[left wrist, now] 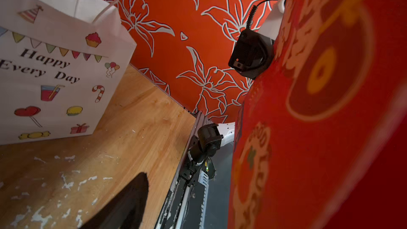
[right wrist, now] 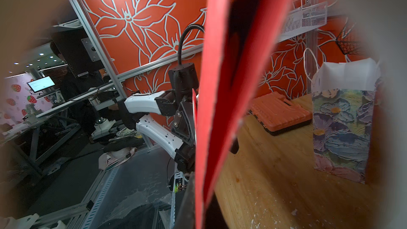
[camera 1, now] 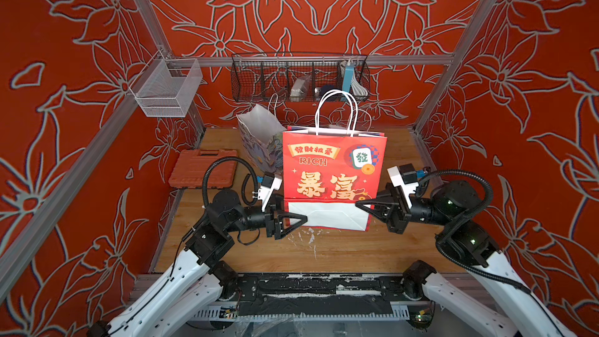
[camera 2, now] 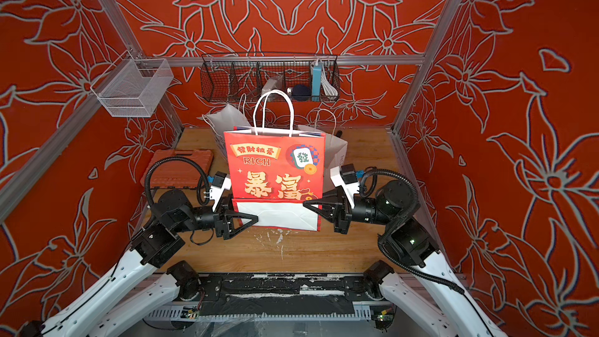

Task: Put away the paper bag
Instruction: Press the paper bag.

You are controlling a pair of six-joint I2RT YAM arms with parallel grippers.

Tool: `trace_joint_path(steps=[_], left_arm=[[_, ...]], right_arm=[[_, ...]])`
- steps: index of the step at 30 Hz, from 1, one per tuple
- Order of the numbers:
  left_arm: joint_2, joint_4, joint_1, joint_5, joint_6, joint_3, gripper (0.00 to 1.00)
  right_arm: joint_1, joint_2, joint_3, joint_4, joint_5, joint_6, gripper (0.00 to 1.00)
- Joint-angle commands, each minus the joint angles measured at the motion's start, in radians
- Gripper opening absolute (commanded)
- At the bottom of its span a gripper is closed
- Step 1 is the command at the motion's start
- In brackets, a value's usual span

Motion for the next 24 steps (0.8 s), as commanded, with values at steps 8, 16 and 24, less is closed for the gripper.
trace_joint_path(steps=[8, 16, 24], left_arm=[[-0.05, 0.087, -0.003, 0.032, 0.018, 0.03, 0.24], [-0.066, 0.059, -0.004, -0.027, 0.041, 0.026, 0.0], [-0.074, 0.074, -0.003, 0.019, 0.005, -0.008, 0.0]], right_arm=[[0.03, -0.01, -0.041, 0.037, 0.02, 0.024, 0.0], [0.032, -0.033, -0.048, -0.065, 0.044, -0.028, 0.08], [0.031, -0.098, -0.143, -0.078, 0.069, 0.0, 0.31]])
